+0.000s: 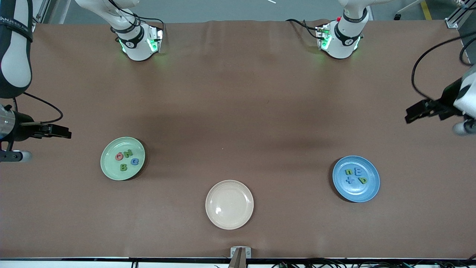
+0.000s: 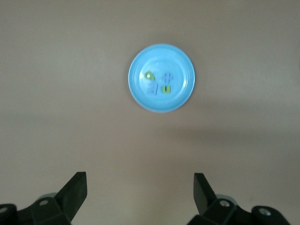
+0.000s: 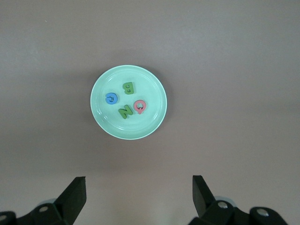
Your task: Sort upper and lower case letters into plates
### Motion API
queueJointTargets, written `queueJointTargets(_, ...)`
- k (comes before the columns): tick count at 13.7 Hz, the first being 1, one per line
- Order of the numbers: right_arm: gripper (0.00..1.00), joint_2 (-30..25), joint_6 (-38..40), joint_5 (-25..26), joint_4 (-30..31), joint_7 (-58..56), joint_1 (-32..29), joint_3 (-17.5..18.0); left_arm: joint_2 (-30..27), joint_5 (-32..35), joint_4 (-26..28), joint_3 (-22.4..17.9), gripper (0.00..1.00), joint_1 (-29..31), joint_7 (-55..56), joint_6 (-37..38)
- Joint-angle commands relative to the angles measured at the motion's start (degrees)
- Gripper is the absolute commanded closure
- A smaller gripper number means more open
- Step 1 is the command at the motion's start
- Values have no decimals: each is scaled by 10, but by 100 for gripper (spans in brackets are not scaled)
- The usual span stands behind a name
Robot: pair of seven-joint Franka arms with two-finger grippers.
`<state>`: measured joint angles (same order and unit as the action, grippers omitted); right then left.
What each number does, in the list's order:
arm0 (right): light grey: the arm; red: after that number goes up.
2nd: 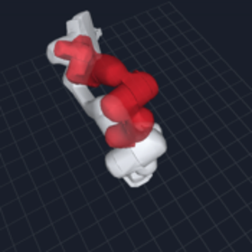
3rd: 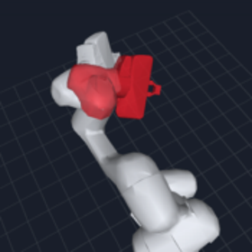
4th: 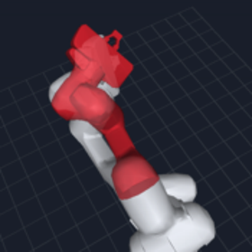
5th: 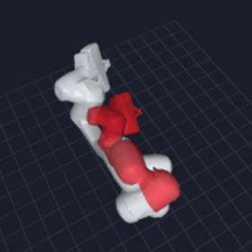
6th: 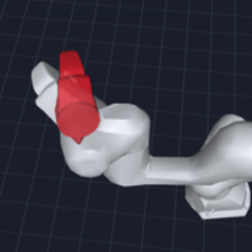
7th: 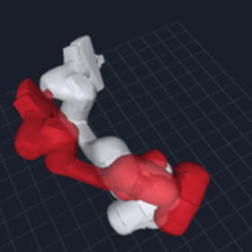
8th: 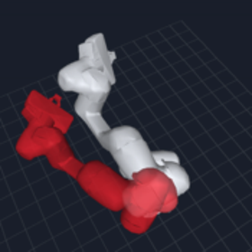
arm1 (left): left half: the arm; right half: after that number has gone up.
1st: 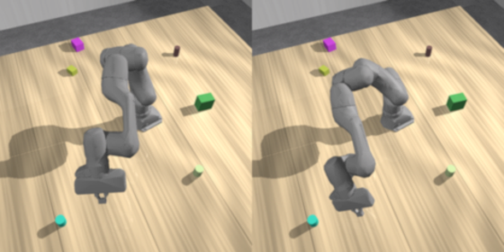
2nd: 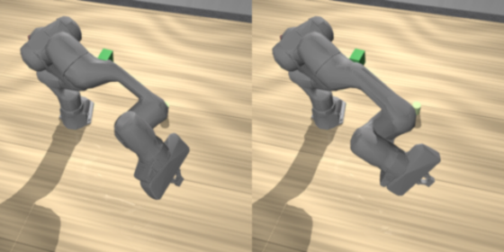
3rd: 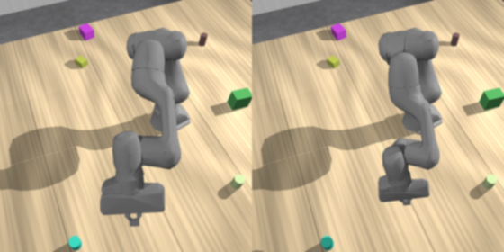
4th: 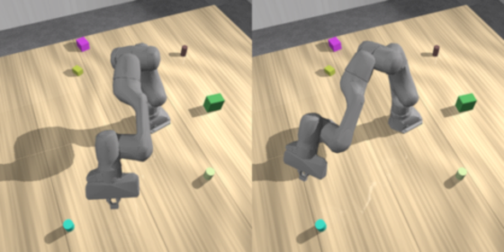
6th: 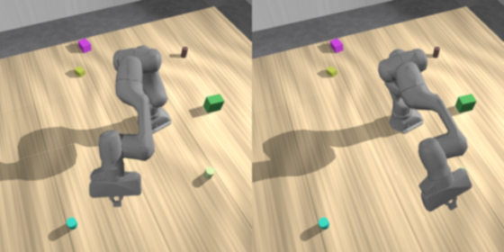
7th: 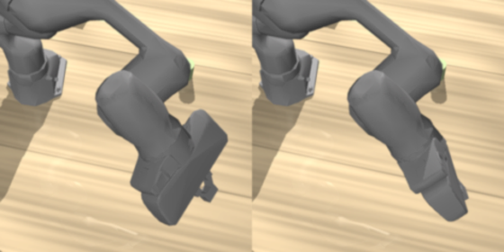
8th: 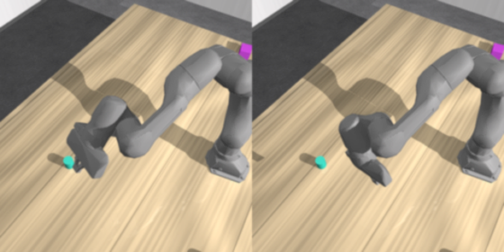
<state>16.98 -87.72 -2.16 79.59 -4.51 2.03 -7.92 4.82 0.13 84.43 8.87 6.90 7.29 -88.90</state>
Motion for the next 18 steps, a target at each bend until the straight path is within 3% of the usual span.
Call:
queueJointTargets(1, 0, -64, -3, 3, 56, -1, -47, 35, -88, -36, 97, -65, 0, -52, -21, -6)
queueJointTargets(5, 0, -106, -5, 29, 92, -1, -40, 53, -118, -30, 113, -30, 0, -37, -16, 21)
queueJointTargets(12, 0, -185, -6, 30, 142, -2, -27, 53, -137, 18, 115, -12, 0, -37, -20, 22)
queueJointTargets(18, 0, -208, -12, 30, 159, -3, -28, 54, -126, 15, 100, -12, 0, -37, -25, 23)
